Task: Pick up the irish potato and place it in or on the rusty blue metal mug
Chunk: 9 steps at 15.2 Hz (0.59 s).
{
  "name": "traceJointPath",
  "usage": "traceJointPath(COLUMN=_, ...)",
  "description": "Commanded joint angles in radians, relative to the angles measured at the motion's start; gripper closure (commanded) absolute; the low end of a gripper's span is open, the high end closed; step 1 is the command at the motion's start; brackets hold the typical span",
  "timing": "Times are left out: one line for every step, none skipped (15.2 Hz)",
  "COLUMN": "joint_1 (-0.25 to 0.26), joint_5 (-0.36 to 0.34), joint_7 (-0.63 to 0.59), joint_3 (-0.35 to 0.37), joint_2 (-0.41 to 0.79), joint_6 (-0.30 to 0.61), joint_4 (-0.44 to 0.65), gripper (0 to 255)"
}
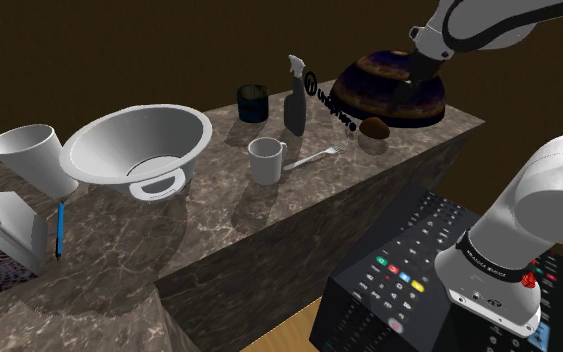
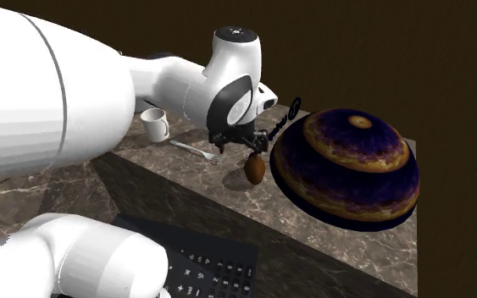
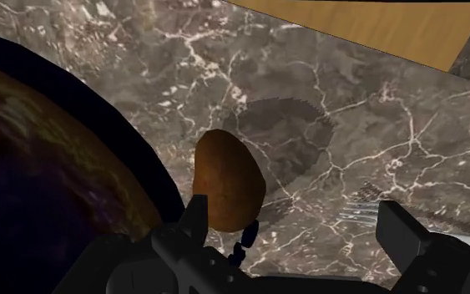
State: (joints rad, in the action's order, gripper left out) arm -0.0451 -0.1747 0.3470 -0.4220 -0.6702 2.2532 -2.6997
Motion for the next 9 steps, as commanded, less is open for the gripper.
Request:
traceJointPath(joint_1=0.014, joint_5=0.005, joint_7=0.058, joint_3=-0.061, joint_2=0.066, joint_6=0.100, joint_4=-0.015, gripper=0)
traceJointPath(joint_1=0.027, joint_5=0.013, joint_7=0.088, joint_3=-0.092, joint_2=0.101, joint_6=0.144, joint_4=-0.018, gripper=0)
traceJointPath(joint_1=0.043, joint_5=0.025, joint_7=0.120, joint_3=-0.126, joint_2=0.137, joint_6=0.189, joint_4=-0.020, gripper=0)
traceJointPath(joint_1=0.063, joint_5=0.043, joint_7=0.156, joint_3=-0.161, joint_2=0.176, joint_6=0.233, joint_4=-0.019, gripper=0)
traceJointPath(joint_1=0.088, joint_5=0.066, joint_7=0.196, joint_3=-0.199, joint_2=0.216, joint_6=0.276, joint_4=-0.016, gripper=0)
traceJointPath(joint_1=0.107, joint_5=0.084, joint_7=0.223, joint_3=-0.225, joint_2=0.242, joint_6=0.303, joint_4=-0.013, gripper=0)
traceJointPath(joint_1=0.117, joint_5=0.093, joint_7=0.229, joint_3=-0.233, joint_2=0.257, joint_6=0.320, joint_4=-0.016, gripper=0)
traceJointPath(joint_1=0.127, joint_5=0.103, joint_7=0.236, joint_3=-0.242, joint_2=0.272, joint_6=0.338, joint_4=-0.018, gripper=0)
traceJointPath(joint_1=0.139, joint_5=0.114, joint_7=0.244, joint_3=-0.250, joint_2=0.288, joint_6=0.355, joint_4=-0.020, gripper=0)
